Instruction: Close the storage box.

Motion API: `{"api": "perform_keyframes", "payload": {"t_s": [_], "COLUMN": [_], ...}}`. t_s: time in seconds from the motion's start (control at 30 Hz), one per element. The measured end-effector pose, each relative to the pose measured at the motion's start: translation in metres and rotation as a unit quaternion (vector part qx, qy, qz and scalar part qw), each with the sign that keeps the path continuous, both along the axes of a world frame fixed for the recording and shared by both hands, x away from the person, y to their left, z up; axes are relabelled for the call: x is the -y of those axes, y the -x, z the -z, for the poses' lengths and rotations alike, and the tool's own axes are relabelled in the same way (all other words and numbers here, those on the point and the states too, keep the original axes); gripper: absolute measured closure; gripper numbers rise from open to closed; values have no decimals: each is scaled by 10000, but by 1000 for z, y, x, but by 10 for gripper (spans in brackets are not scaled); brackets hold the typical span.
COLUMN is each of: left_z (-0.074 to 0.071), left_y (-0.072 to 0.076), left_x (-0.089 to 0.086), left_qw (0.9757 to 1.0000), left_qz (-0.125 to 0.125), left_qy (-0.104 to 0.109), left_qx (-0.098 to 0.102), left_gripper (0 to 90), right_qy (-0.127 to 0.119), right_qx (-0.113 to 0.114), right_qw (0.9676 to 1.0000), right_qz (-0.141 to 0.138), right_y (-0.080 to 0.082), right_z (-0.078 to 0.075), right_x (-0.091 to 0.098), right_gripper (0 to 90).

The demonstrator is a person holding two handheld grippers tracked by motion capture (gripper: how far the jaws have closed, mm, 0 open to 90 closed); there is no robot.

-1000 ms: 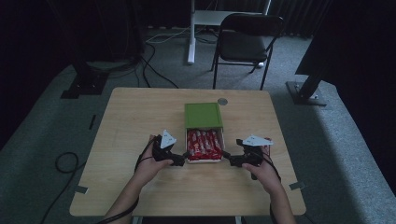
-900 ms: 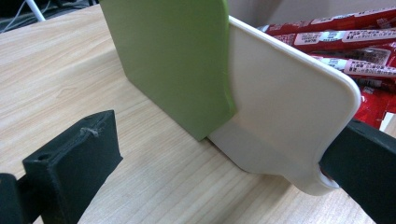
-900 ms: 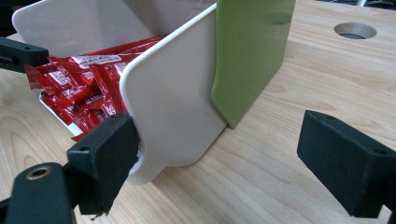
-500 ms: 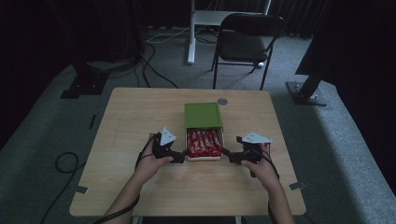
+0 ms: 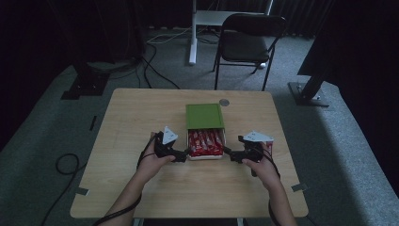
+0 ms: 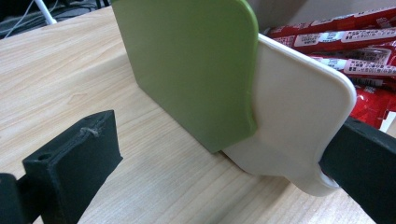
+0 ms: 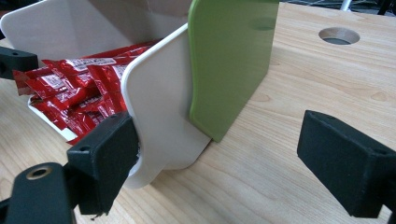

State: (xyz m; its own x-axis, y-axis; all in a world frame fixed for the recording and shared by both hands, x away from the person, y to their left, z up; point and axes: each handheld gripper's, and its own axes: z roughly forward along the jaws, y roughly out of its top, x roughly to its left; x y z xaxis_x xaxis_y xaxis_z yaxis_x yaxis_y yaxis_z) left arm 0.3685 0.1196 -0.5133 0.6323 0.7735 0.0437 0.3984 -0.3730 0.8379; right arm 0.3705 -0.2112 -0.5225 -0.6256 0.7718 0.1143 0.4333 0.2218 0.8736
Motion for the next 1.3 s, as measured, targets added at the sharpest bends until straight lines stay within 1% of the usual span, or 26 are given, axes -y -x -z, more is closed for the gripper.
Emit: {"api": "perform_keyframes", "payload": {"t_s": [0.07, 0.17, 0.33, 0.67, 0.9, 1.03, 1.2, 1.3], "left_z": [0, 0, -1, 0, -2, -2, -1, -1], "left_y": [-1, -2, -7, -12, -17, -18, -21, -23], "left_x": [0, 0, 0, 1, 2, 3, 3, 3], "left_qw": [10000, 10000, 10000, 9999, 9998, 9997, 9996, 9996], "left_qz": [-2, -26, -45, -106, -144, -161, -216, -233], "left_qy": [12, -20, -35, -29, -128, -173, -123, -131], "left_qx": [-20, 22, 16, 49, 87, 112, 101, 97], "left_gripper": [5, 5, 5, 5, 5, 5, 5, 5], "right_qy": [3, 10, 34, 5, -42, -11, -14, -4], "right_qx": [5, 39, 49, 19, 13, 42, 67, 72], "right_qw": [10000, 10000, 9999, 9998, 9995, 9993, 9990, 9989], "right_qz": [30, 77, 129, 221, 304, 361, 447, 470], "right_y": [-1, -2, -5, -10, -14, -16, -19, -19], "right_z": [0, 0, 0, 0, 0, 0, 0, 0], "right_x": [0, -1, -2, -4, -5, -6, -7, -8], "right_gripper": [123, 122, 123, 123, 122, 122, 122, 122]}}
